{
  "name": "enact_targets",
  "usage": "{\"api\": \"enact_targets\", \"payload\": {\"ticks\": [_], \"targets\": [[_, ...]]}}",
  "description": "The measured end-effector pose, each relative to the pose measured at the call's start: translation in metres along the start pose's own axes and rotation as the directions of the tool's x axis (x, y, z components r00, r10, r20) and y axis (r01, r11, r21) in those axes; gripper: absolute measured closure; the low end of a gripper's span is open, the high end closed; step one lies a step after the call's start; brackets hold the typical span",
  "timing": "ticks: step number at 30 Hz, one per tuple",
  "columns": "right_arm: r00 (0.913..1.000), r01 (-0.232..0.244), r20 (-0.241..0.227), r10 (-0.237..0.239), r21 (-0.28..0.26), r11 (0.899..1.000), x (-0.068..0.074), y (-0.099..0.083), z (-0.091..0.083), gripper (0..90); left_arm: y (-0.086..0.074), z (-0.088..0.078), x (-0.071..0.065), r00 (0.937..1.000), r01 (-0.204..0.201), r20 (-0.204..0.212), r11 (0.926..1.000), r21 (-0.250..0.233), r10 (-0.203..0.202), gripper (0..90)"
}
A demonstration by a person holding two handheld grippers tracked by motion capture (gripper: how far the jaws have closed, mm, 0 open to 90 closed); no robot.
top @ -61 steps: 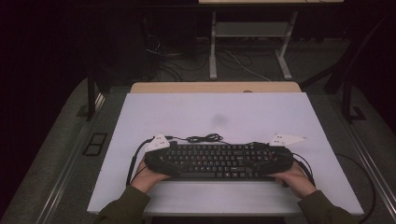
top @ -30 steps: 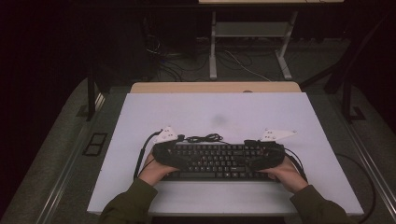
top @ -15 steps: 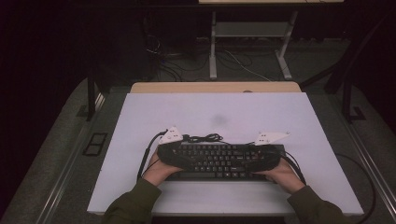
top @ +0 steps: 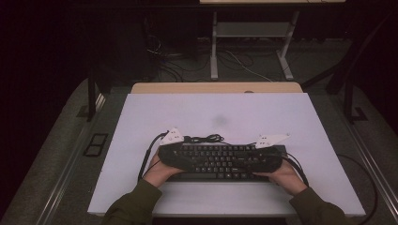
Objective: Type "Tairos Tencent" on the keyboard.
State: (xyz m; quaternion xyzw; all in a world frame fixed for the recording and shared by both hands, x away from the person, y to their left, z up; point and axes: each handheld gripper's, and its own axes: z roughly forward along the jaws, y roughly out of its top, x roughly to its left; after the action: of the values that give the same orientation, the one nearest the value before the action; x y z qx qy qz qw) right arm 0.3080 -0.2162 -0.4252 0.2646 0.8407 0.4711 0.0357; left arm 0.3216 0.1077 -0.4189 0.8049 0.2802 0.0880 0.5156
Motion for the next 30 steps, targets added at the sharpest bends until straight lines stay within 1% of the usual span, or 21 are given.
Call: {"api": "enact_targets", "payload": {"ticks": [1,2,4,5,10,12,15,22,30], "targets": [[1.0000,0.000,0.000,0.000,0.000,1.000,0.000,0.000,0.000,68.5,0.000,0.000,0.000,1.0000,0.000,0.001,1.0000,0.000,0.000,0.6],[1.0000,0.004,-0.004,-0.004,0.008,1.000,0.000,0.000,0.001,73.0,0.000,0.000,0.000,1.0000,0.000,0.001,1.0000,0.000,0.000,0.6],[1.0000,0.008,-0.005,-0.008,0.017,1.000,0.001,-0.001,0.001,77.6,0.000,0.000,0.000,1.0000,0.001,0.001,1.0000,0.002,-0.001,0.7],[1.0000,0.008,-0.005,-0.008,0.017,1.000,0.001,-0.001,0.001,77.6,0.000,0.000,0.000,1.0000,0.000,0.001,1.0000,0.003,0.000,0.7],[0.9997,0.021,-0.017,-0.020,0.040,0.999,0.002,-0.002,0.003,86.6,0.000,0.001,0.000,1.0000,0.001,0.003,1.0000,0.005,-0.001,0.6],[0.9992,0.034,-0.023,-0.032,0.057,0.998,0.002,-0.002,0.004,89.6,0.000,0.001,0.000,1.0000,0.001,0.003,1.0000,0.005,-0.001,0.6],[0.9990,0.038,-0.026,-0.036,0.067,0.997,0.003,-0.003,0.005,89.7,0.000,0.001,0.001,1.0000,0.001,0.004,1.0000,0.005,-0.001,0.7],[0.9979,0.062,-0.028,-0.059,0.118,0.991,0.004,-0.005,0.011,89.8,0.000,0.001,0.001,1.0000,0.000,0.006,1.0000,0.008,-0.001,0.7],[0.9973,0.071,-0.024,-0.069,0.139,0.988,0.004,-0.006,0.013,89.7,-0.001,0.002,0.000,1.0000,0.002,0.008,0.9999,0.012,-0.002,0.7]]}}
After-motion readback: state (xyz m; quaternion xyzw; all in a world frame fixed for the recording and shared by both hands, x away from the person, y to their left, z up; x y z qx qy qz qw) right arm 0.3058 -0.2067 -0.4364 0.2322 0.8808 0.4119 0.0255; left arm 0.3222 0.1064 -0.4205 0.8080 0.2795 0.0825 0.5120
